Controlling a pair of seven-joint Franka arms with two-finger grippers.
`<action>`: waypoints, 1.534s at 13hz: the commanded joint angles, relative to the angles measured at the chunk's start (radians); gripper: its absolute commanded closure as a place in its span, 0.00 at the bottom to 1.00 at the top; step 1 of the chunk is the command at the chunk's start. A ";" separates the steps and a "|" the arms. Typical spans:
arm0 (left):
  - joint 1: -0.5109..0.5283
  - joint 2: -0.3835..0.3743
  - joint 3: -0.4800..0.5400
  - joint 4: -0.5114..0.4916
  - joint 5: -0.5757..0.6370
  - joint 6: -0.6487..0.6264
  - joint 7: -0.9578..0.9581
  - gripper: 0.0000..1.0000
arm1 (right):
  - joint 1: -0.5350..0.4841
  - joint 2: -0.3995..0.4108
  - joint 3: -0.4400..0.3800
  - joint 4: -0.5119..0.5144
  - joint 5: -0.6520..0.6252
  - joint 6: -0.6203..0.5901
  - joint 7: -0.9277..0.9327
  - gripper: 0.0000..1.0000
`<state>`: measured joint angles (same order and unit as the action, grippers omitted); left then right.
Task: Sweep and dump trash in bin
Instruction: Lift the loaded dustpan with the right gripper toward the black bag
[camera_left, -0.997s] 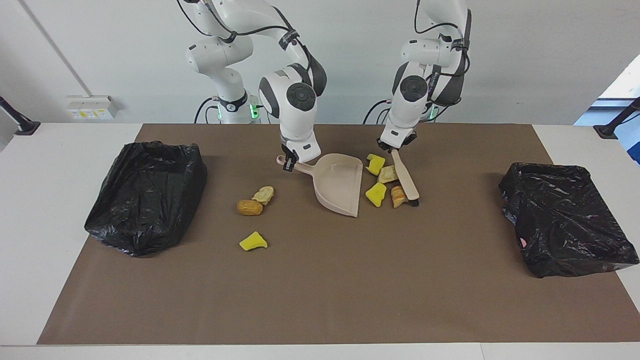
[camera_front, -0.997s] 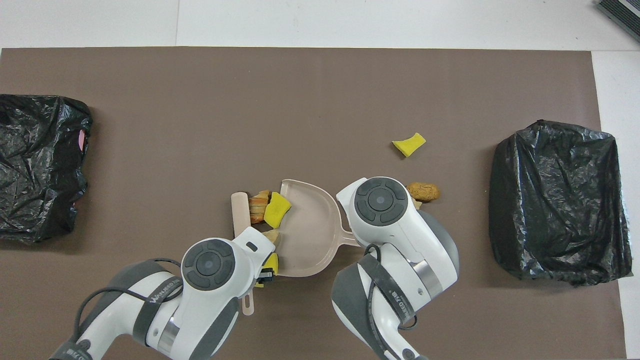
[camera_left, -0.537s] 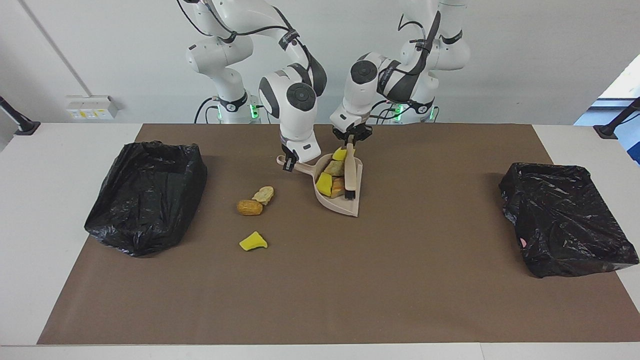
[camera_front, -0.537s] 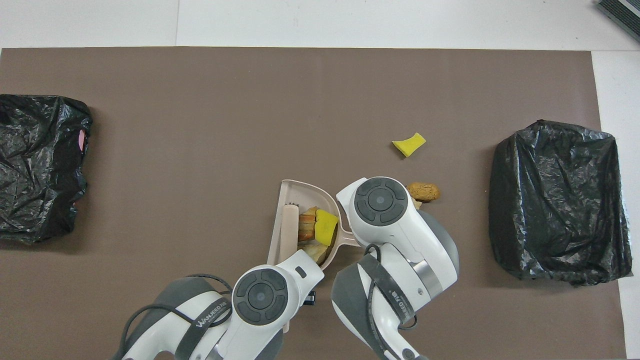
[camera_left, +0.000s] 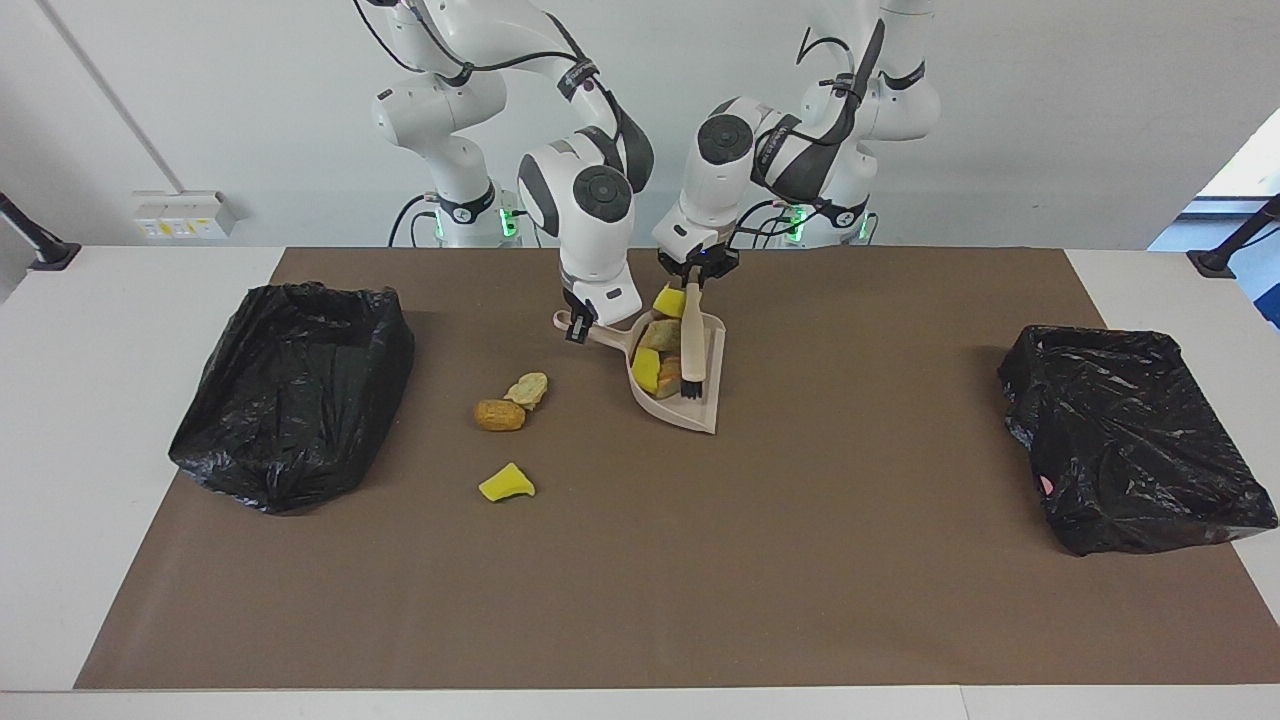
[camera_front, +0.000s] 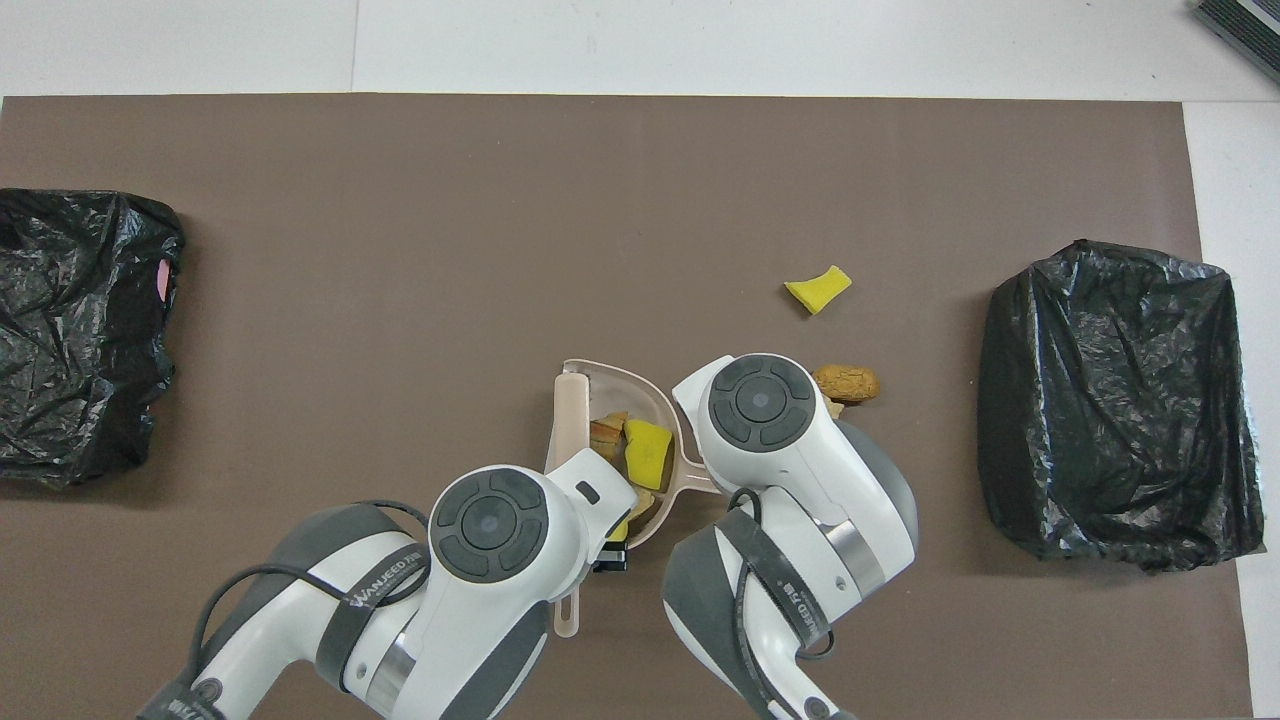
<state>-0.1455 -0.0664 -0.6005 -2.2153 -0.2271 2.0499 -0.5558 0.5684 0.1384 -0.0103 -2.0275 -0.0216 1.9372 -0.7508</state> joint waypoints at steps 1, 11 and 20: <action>0.007 0.011 0.027 0.037 -0.012 -0.030 0.011 1.00 | 0.001 0.001 0.001 -0.003 -0.009 0.013 0.011 1.00; 0.015 -0.113 0.108 0.028 -0.005 -0.368 -0.082 1.00 | -0.044 -0.031 0.001 0.029 0.006 -0.050 -0.001 1.00; -0.153 -0.328 0.094 -0.237 -0.061 -0.249 -0.134 1.00 | -0.151 -0.083 -0.002 0.099 0.043 -0.158 -0.064 1.00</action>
<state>-0.2487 -0.3135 -0.5099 -2.3676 -0.2563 1.7398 -0.6796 0.4403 0.0847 -0.0163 -1.9318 -0.0056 1.7972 -0.7767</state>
